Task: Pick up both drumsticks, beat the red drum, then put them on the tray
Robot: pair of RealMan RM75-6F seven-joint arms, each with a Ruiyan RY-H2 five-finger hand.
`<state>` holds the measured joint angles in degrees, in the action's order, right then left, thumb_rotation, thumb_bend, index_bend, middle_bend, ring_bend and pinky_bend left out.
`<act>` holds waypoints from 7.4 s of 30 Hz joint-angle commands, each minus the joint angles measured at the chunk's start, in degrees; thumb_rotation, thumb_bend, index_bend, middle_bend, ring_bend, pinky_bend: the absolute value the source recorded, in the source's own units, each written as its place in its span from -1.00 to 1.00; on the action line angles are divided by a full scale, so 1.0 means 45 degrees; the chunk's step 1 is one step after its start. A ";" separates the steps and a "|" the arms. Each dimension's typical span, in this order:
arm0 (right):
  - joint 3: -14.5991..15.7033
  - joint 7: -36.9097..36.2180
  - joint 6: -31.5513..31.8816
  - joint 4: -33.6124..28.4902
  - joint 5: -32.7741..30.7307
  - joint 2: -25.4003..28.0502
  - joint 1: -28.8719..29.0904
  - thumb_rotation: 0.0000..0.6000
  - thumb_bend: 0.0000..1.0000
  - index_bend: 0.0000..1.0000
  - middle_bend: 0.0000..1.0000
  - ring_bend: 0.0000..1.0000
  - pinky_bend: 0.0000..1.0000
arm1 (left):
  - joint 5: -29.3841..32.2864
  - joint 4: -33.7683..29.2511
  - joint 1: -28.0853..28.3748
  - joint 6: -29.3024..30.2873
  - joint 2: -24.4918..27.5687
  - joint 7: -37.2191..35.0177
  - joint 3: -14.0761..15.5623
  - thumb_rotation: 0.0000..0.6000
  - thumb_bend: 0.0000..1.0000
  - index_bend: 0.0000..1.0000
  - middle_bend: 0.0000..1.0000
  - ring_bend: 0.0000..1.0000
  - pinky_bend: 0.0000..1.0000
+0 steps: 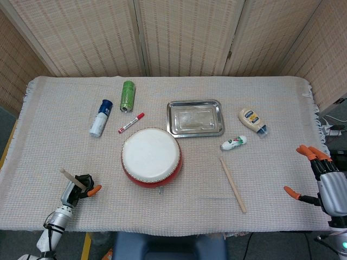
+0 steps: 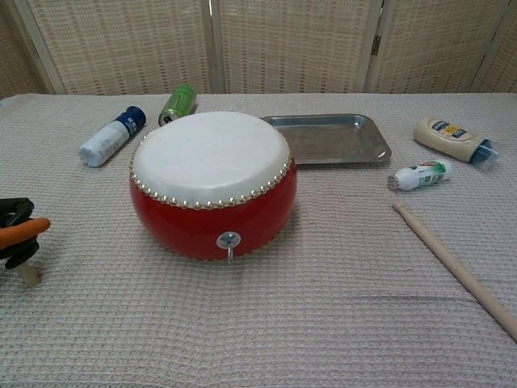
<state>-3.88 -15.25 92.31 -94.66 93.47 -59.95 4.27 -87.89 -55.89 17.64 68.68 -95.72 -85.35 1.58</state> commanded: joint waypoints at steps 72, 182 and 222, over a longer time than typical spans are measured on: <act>-0.0352 0.7546 -0.9179 0.1597 -0.7592 -0.4550 0.5541 -0.38 -0.94 -0.27 -0.84 -1.00 -0.85 | -0.1887 -0.3044 -0.0734 0.4725 0.3430 1.5766 -0.0135 1.00 0.27 0.94 1.00 1.00 1.00; 0.1081 -2.2921 -0.6191 1.0455 0.0722 -0.7384 0.6553 0.82 -0.25 -0.21 -0.42 -0.60 -0.53 | -0.1133 -0.3166 -0.1210 0.3931 0.3784 1.5084 -0.0241 1.00 0.13 0.90 1.00 1.00 1.00; 0.3020 -2.3187 -0.4589 1.3323 0.1280 -0.8774 0.6077 0.52 -0.68 0.36 -0.04 -0.24 -0.16 | -0.1220 -0.3422 -0.1271 0.3933 0.3936 1.5311 -0.0193 1.00 0.13 0.89 1.00 1.00 1.00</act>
<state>9.63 -119.67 71.80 -34.83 99.32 -99.31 31.65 -93.39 -71.28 11.92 86.38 -78.01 -16.48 0.72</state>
